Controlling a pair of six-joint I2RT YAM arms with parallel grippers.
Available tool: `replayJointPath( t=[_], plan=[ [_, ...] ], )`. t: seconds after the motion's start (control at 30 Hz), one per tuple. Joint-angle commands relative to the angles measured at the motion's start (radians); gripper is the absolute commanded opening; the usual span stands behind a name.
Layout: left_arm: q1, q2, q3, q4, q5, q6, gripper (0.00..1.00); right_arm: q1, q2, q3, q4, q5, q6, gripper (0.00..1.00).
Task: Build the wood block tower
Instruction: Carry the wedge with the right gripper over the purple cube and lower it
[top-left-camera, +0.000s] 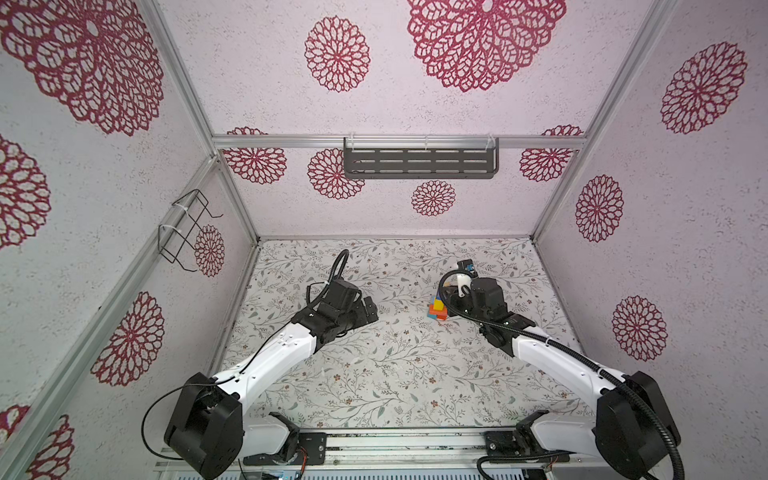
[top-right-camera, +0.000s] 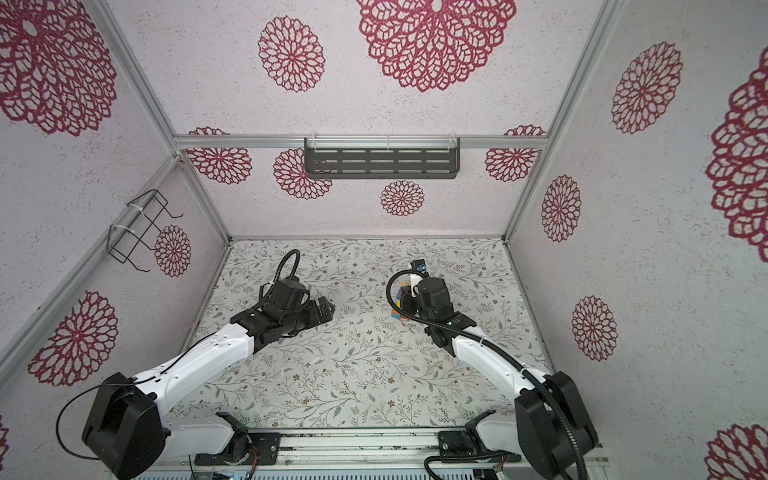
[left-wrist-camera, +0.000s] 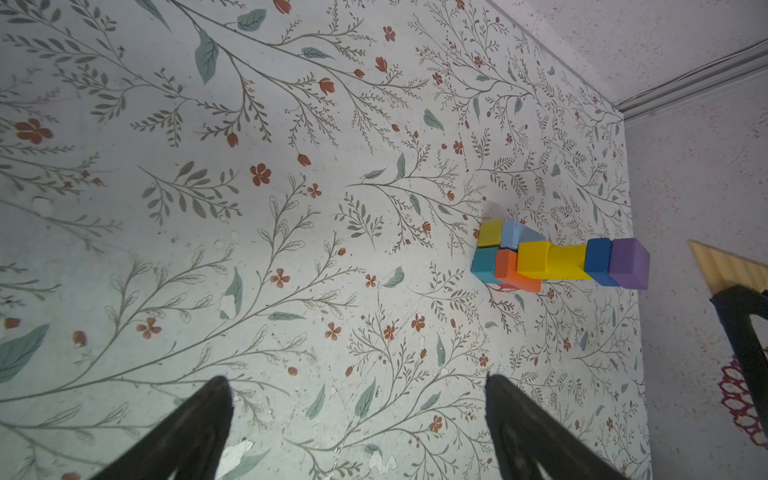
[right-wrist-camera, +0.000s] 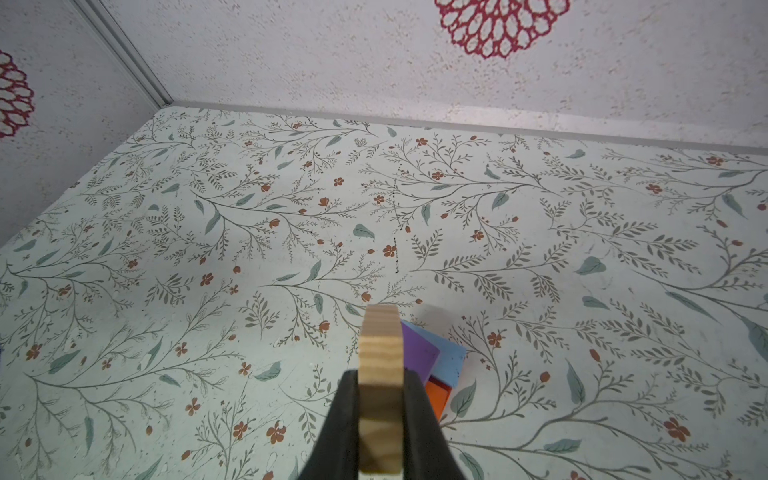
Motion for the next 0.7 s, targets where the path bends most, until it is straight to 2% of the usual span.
replayJointPath(
  t=[0.0,0.67],
  plan=[
    [0.007,0.012,0.015,0.022,0.002,0.001,0.97,-0.008,0.005,0.031,0.033,-0.013,-0.019,0.1],
    [0.008,0.013,0.021,0.001,0.002,-0.005,0.97,-0.017,0.045,0.021,0.074,-0.031,-0.015,0.1]
  ],
)
